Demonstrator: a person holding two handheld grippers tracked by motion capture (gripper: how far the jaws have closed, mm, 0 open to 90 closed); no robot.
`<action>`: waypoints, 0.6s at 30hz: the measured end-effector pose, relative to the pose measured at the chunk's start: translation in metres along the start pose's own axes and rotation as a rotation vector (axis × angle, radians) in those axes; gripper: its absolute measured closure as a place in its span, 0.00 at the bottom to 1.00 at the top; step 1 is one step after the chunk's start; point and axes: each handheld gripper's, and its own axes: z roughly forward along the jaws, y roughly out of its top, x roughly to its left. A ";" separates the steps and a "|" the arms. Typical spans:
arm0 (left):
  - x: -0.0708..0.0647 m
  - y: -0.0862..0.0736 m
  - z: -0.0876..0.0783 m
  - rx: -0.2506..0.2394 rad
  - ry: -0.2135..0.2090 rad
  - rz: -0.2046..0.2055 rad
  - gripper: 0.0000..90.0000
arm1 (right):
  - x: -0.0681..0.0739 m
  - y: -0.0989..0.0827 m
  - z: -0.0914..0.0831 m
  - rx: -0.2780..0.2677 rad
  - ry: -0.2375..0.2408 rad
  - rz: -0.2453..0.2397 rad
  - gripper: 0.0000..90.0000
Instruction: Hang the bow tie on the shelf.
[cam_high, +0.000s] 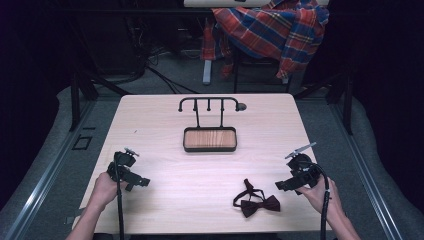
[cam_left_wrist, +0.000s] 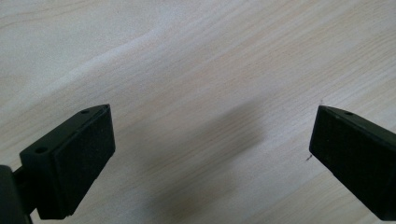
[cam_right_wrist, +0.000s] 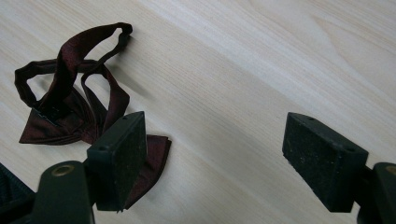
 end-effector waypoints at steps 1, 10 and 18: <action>0.000 0.000 0.000 0.000 0.000 0.000 0.00 | 0.000 0.000 0.000 0.000 0.000 0.000 0.24; 0.000 -0.002 -0.001 -0.009 -0.004 -0.008 0.00 | 0.004 0.004 0.004 0.010 0.010 -0.015 0.23; 0.003 -0.005 -0.003 -0.005 0.000 -0.010 0.00 | 0.010 0.010 0.008 -0.008 0.038 -0.029 0.21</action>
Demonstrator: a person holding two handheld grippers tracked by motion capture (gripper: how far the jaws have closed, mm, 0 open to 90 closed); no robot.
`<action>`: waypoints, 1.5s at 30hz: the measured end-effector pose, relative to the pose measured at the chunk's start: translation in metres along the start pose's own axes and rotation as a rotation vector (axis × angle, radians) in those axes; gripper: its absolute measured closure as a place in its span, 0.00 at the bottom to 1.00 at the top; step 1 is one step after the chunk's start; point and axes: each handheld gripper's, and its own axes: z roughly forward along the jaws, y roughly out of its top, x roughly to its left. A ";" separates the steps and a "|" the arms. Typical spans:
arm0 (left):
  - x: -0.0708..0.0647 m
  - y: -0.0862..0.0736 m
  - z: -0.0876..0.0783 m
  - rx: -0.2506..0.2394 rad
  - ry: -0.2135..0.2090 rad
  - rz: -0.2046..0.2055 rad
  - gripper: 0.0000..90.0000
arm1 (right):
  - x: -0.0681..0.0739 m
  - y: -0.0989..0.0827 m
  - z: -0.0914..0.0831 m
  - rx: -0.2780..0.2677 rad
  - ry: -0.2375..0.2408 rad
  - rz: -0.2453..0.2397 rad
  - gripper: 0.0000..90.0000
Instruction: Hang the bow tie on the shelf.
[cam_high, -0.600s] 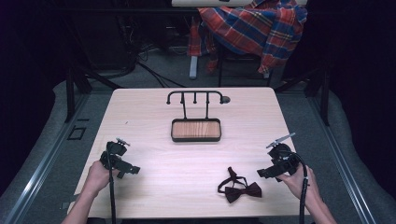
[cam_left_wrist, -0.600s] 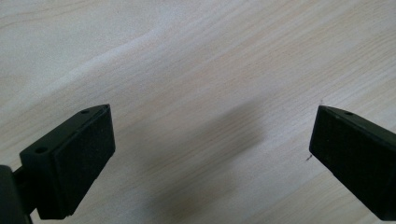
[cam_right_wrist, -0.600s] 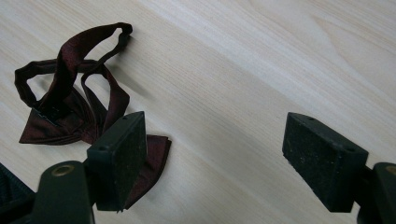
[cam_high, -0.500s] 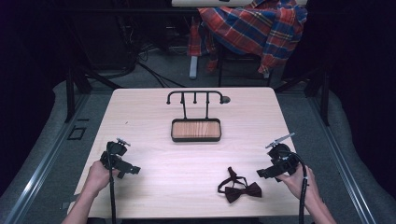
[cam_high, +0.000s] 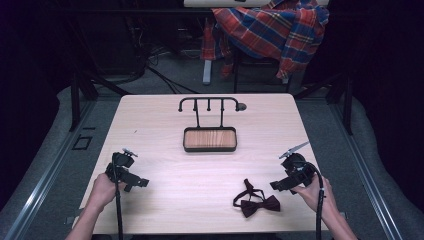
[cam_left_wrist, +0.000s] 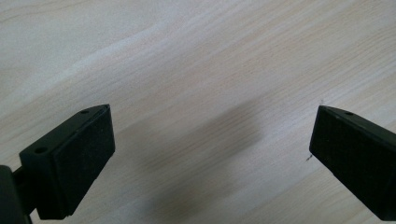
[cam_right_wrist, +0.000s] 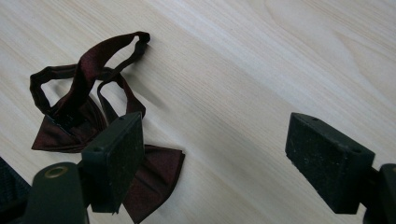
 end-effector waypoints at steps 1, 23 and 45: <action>0.000 0.000 0.000 0.001 0.002 0.000 0.00 | 0.001 0.001 0.001 -0.004 -0.001 -0.005 0.19; 0.000 0.001 0.001 0.003 0.005 -0.001 0.00 | 0.025 0.016 0.021 0.044 0.033 -0.106 0.24; -0.001 0.001 0.002 0.004 0.005 0.000 0.00 | 0.050 0.022 0.038 0.116 0.053 -0.224 0.51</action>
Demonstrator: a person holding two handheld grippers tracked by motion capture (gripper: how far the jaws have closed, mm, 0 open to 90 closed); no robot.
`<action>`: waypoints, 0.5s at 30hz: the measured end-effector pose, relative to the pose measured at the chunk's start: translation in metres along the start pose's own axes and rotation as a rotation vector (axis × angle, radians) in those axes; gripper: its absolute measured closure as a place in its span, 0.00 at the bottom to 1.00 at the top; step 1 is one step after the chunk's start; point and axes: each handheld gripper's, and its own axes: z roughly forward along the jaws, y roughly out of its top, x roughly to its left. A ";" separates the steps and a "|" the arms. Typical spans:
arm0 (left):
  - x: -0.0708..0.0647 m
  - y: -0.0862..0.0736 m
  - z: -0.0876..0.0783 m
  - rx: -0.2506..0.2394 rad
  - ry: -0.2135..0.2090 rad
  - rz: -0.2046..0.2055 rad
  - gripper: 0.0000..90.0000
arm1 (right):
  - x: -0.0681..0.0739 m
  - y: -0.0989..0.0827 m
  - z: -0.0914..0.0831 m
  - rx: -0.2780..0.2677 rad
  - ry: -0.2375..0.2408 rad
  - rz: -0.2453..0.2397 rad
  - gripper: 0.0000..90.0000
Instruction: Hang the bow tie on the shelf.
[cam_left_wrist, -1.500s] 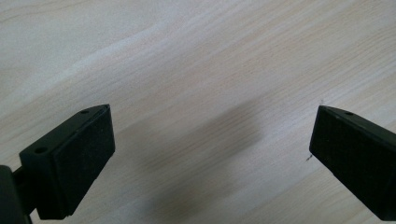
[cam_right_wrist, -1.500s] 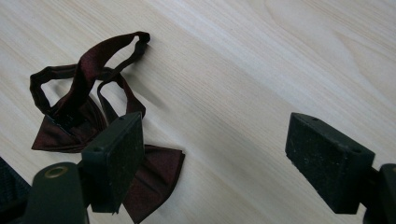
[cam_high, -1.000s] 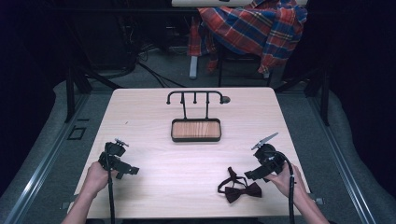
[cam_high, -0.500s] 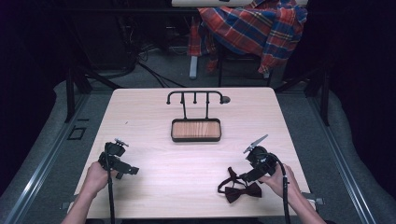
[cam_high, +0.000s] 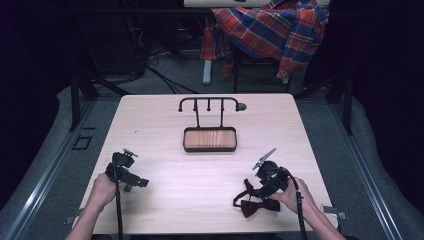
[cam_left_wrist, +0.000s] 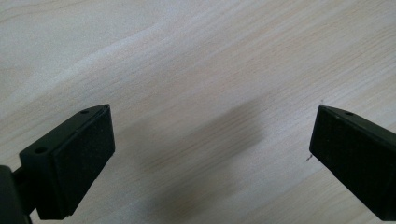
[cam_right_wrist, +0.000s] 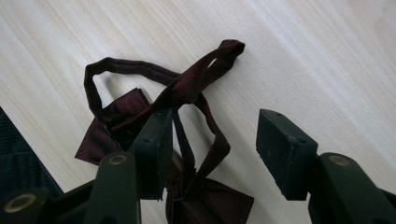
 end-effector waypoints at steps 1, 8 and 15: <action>0.000 0.000 0.000 0.000 0.000 0.000 0.00 | 0.000 0.000 0.000 0.000 0.000 0.000 0.51; -0.001 0.001 0.000 0.000 -0.002 0.001 0.00 | 0.004 0.001 0.005 0.022 0.004 -0.012 0.56; -0.001 0.002 0.001 0.003 -0.006 0.002 0.00 | 0.003 -0.001 0.011 0.061 -0.013 -0.022 0.63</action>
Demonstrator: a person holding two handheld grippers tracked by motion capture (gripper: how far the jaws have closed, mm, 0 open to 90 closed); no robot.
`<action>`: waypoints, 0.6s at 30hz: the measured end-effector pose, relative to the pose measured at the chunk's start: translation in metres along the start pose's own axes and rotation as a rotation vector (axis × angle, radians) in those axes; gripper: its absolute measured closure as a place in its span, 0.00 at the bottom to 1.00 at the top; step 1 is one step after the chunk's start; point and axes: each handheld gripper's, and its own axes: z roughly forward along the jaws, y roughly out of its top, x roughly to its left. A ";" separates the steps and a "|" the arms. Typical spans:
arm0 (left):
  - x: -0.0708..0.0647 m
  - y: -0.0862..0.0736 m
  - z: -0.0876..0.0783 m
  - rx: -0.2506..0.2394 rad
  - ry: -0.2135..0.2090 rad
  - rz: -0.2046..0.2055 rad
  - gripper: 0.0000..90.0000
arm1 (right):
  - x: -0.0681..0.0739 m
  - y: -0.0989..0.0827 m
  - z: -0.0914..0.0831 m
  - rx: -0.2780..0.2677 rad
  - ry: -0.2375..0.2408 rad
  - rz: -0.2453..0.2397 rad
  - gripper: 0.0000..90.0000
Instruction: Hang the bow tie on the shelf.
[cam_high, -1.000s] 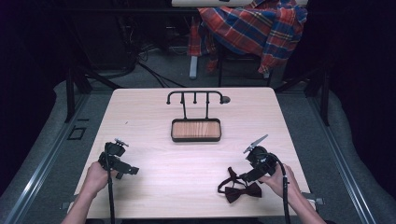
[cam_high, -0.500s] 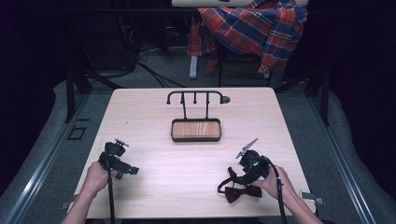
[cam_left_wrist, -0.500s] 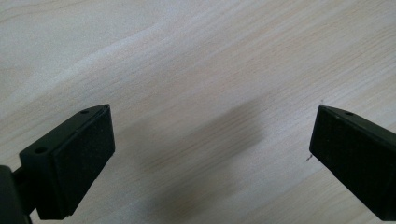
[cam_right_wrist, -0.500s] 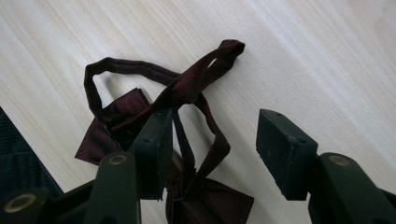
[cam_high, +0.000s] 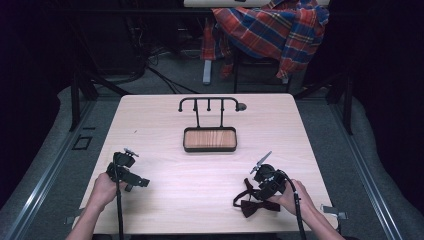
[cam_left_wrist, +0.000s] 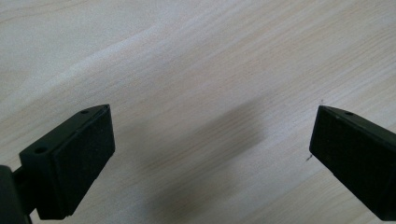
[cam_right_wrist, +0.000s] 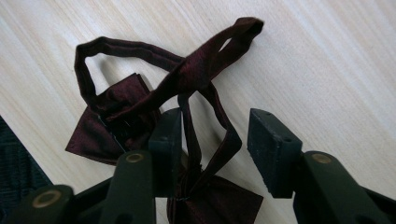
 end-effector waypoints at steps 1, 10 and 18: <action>0.000 0.000 0.000 -0.002 0.000 -0.001 0.00 | 0.000 0.000 0.002 0.010 -0.002 0.001 0.66; 0.000 0.000 0.001 0.008 0.003 0.008 0.00 | -0.001 -0.001 0.003 0.009 0.003 0.006 0.87; -0.001 0.001 0.002 0.008 0.005 0.013 0.00 | 0.001 -0.001 -0.004 -0.027 -0.040 -0.008 0.96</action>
